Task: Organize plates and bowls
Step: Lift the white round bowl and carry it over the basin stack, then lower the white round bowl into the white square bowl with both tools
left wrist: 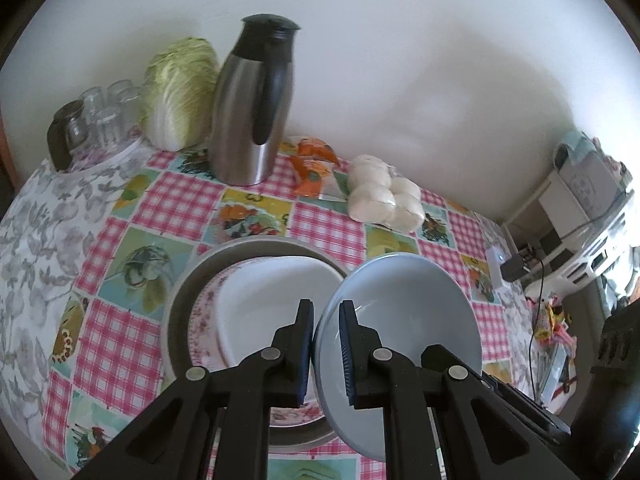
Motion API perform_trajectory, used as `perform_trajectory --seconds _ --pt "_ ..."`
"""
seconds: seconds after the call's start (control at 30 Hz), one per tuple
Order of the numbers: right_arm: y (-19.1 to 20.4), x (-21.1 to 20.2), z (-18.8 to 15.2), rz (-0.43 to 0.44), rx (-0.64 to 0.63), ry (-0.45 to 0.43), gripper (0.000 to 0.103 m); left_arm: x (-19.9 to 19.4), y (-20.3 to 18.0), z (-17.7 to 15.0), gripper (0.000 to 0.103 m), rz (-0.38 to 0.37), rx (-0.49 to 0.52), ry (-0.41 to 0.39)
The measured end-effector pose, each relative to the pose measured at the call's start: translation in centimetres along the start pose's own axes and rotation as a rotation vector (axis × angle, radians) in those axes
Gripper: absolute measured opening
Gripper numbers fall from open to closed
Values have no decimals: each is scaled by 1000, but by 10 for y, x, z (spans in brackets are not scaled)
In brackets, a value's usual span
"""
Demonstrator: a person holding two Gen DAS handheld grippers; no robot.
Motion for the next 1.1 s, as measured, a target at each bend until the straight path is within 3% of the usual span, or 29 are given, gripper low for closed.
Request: perform_trajectory --seconds 0.53,1.1 --pt "38 21 0 -22 -77 6 16 -5 44 4 15 15 -70 -6" --pt "44 36 7 -34 -102 8 17 6 60 6 15 27 -107 11"
Point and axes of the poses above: each gripper's, at about its wrist camera, not at the fingertips, and x roughly the way its jaws point, y to its left, z to its top, the point moved 10 cm from there along x, roughly the way its jaws point, and after that the axes turned 5 degrees about y, right-handed, at the moved point
